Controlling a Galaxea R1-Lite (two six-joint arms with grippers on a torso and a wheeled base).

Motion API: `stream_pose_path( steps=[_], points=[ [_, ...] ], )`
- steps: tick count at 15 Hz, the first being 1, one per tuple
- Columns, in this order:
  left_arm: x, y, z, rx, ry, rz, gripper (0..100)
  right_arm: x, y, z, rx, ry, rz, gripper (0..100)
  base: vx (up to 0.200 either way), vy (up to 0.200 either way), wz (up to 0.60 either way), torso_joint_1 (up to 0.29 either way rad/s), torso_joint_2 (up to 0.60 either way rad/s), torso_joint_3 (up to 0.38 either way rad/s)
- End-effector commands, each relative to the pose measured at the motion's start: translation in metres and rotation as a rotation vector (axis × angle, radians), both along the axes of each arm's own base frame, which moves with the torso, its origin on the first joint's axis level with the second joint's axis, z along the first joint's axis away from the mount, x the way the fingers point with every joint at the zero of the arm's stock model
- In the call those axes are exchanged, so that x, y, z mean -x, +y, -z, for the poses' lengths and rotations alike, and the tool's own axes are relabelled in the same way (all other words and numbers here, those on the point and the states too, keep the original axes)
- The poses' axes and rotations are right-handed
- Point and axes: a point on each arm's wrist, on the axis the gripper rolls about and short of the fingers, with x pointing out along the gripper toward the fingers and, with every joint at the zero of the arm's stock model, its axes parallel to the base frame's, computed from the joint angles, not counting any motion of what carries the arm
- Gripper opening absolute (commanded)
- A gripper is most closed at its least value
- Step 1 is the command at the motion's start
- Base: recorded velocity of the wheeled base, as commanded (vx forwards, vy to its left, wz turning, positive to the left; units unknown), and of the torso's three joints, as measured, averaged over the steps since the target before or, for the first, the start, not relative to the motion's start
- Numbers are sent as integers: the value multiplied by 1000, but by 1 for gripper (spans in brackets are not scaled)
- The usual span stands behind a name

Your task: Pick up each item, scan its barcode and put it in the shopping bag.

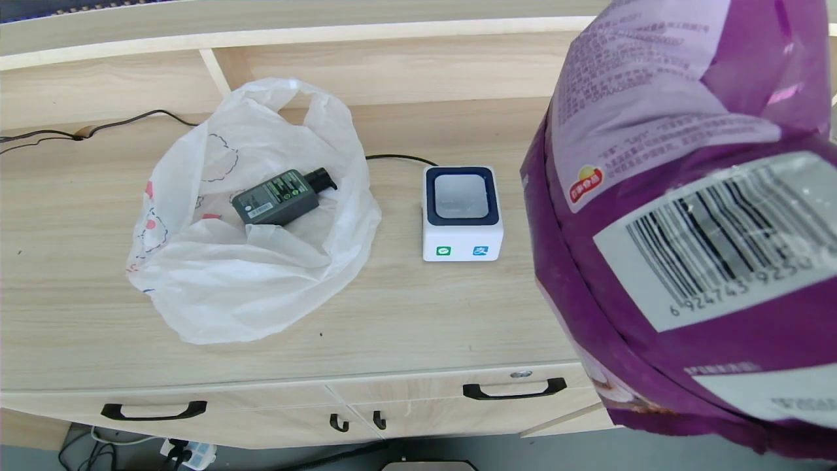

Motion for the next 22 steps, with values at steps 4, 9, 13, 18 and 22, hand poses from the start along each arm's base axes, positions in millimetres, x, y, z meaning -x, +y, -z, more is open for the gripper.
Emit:
stream_pose_path(
  steps=[4, 9, 13, 18, 22],
  points=[
    [0, 0, 0, 0, 1, 0, 100, -10, -7, 5, 395, -214, 205, 0, 0, 0, 0, 0, 0, 0],
    [0, 0, 0, 2, 0, 0, 100, -35, 14, -17, 513, -279, 406, 0, 0, 0, 0, 0, 0, 0],
    [0, 0, 0, 3, 1, 0, 100, -63, 43, -18, 763, -397, 559, 0, 0, 0, 0, 0, 0, 0],
    [0, 0, 0, 6, 0, 0, 100, -83, 71, -27, 866, -506, 655, 0, 0, 0, 0, 0, 0, 0],
    [0, 0, 0, 8, 1, 0, 100, -92, 81, -33, 947, -649, 681, 0, 0, 0, 0, 0, 0, 0]
  ],
)
